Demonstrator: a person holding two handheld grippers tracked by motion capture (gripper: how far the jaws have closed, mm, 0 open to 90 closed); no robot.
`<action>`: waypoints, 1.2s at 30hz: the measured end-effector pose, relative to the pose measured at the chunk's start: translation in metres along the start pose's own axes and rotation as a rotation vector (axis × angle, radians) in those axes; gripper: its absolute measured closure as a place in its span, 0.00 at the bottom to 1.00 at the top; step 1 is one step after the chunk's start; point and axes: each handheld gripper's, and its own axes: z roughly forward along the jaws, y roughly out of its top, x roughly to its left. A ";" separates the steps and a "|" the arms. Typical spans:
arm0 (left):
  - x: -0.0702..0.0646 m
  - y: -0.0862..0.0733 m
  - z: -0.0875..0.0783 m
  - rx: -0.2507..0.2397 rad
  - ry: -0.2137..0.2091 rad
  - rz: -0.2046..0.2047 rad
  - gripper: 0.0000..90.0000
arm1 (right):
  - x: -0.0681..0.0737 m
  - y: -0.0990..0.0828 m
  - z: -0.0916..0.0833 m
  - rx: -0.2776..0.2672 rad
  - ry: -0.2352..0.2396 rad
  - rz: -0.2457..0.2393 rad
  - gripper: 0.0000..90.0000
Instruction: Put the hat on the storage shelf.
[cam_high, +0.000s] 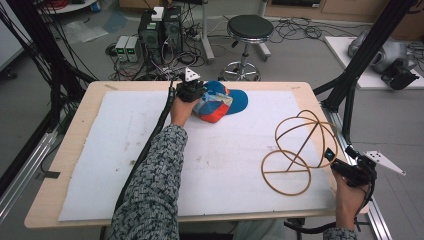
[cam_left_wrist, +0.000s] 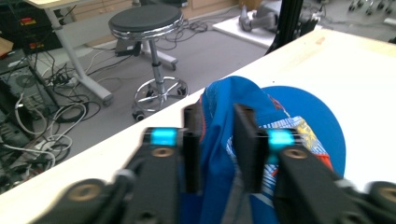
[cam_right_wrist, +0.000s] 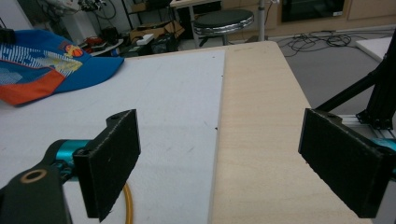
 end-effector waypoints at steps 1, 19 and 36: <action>-0.001 0.001 -0.001 -0.001 -0.003 -0.003 0.94 | 0.000 0.000 0.000 -0.002 -0.001 -0.004 0.13; -0.011 0.054 -0.023 -0.040 -0.092 -0.113 0.99 | -0.001 0.001 -0.003 -0.009 -0.002 0.007 0.13; -0.036 0.119 -0.048 -0.069 -0.135 -0.047 0.99 | -0.002 0.002 -0.004 -0.034 0.013 0.027 0.13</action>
